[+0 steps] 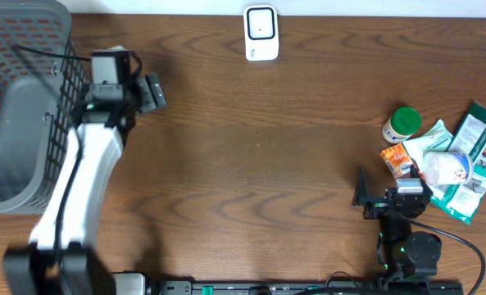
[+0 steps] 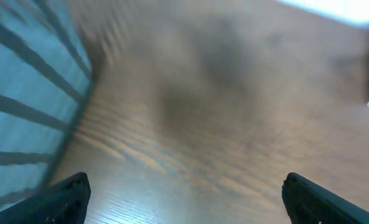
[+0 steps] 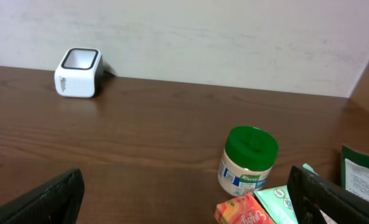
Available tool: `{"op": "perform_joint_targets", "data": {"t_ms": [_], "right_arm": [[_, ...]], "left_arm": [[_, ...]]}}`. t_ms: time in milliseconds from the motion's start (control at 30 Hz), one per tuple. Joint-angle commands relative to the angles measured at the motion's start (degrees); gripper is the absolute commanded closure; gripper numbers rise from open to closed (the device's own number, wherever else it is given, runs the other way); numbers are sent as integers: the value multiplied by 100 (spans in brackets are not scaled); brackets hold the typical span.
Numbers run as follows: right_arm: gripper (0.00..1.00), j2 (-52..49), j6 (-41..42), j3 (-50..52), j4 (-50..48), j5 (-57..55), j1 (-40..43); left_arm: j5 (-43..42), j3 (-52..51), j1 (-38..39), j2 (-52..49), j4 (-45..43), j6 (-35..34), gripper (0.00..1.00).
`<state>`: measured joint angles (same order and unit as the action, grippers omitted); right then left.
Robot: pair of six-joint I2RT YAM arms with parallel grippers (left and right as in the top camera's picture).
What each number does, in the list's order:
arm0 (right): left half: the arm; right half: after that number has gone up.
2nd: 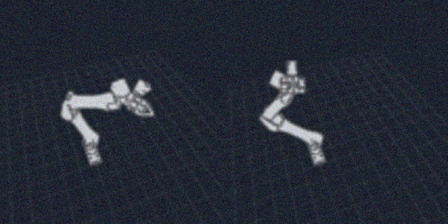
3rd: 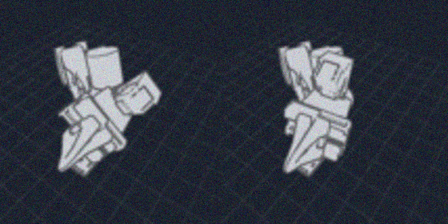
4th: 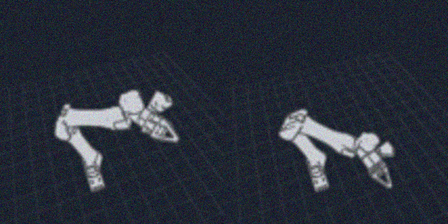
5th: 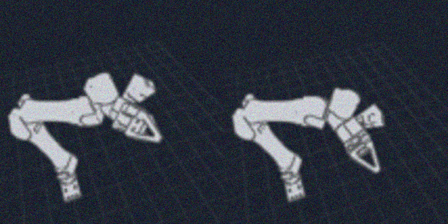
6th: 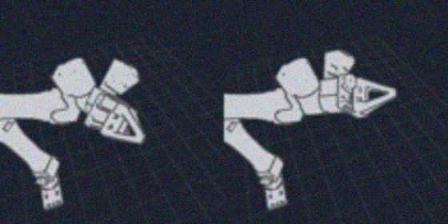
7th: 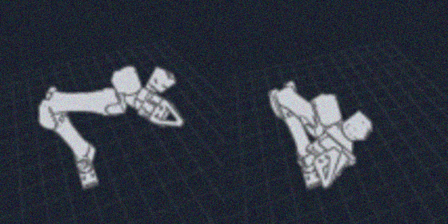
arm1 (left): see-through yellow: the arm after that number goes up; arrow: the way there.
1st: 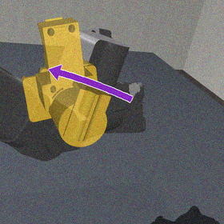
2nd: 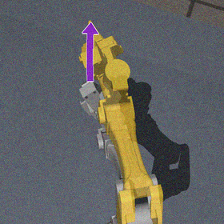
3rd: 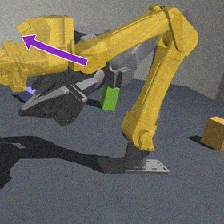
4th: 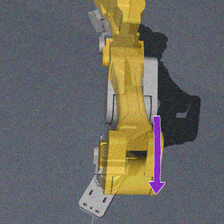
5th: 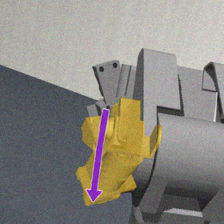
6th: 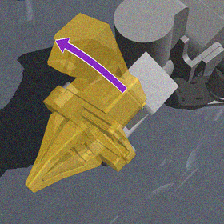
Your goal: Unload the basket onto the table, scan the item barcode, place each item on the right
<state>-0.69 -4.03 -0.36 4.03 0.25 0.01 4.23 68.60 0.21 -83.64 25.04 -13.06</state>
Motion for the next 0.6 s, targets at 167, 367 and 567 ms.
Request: {"op": "perform_joint_targets", "data": {"t_ms": [167,367,567], "right_arm": [[1,35,-74,7,26,46,-48],[1,35,-74,7,26,46,-48],[1,35,-74,7,28,46,-48]], "left_arm": [[295,-13,-31,2455,-28,98,2],[295,-13,-31,3541,103,98,2],[293,-13,-79,4109,1019,96,2]]}}
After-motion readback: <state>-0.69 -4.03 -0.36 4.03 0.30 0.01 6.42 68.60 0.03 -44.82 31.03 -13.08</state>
